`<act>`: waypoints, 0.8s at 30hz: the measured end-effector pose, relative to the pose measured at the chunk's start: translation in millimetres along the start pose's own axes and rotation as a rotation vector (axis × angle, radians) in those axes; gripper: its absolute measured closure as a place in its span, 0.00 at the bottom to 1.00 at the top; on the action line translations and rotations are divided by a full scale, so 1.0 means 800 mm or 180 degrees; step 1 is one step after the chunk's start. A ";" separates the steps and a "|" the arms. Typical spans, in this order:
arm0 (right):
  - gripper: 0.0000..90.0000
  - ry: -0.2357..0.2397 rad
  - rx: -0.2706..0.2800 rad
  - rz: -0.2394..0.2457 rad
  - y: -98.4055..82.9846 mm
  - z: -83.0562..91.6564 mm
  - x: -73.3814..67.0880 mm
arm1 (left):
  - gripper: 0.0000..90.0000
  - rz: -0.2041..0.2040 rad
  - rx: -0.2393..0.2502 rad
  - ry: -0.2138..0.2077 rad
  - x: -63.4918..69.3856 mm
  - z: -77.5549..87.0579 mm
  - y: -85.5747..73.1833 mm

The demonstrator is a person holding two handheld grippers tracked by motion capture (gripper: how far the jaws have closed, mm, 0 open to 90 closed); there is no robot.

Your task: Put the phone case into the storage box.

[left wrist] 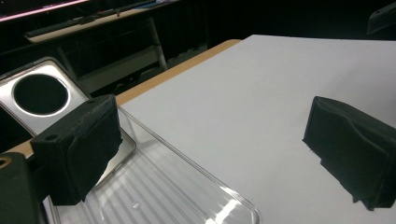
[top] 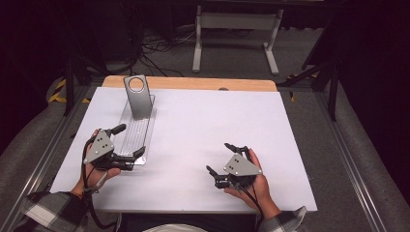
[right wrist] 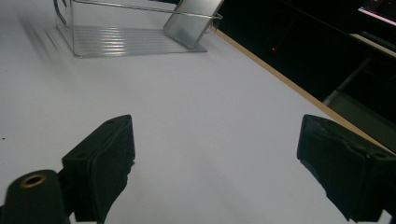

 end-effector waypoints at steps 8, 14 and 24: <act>0.12 -0.0017 -0.0032 -0.0019 -0.004 0.003 0.000 | 0.06 -0.0031 -0.0053 -0.0036 0.019 0.003 -0.016; 0.12 -0.0023 -0.0033 -0.0042 -0.005 0.007 -0.002 | 0.07 0.0039 -0.0089 -0.0151 0.034 0.007 -0.024; 0.11 -0.0076 -0.0029 -0.0119 -0.009 0.014 0.000 | 0.07 0.0024 -0.0208 -0.0383 0.048 -0.002 -0.032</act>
Point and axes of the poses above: each handheld gripper's, and its own axes: z roughly backward along the jaws, y roughly out of its top, x roughly to its right, the point moved 2 cm from there along -z, roughly forward along the jaws, and after that the axes turned 7 degrees about x, right-handed, at the moved point
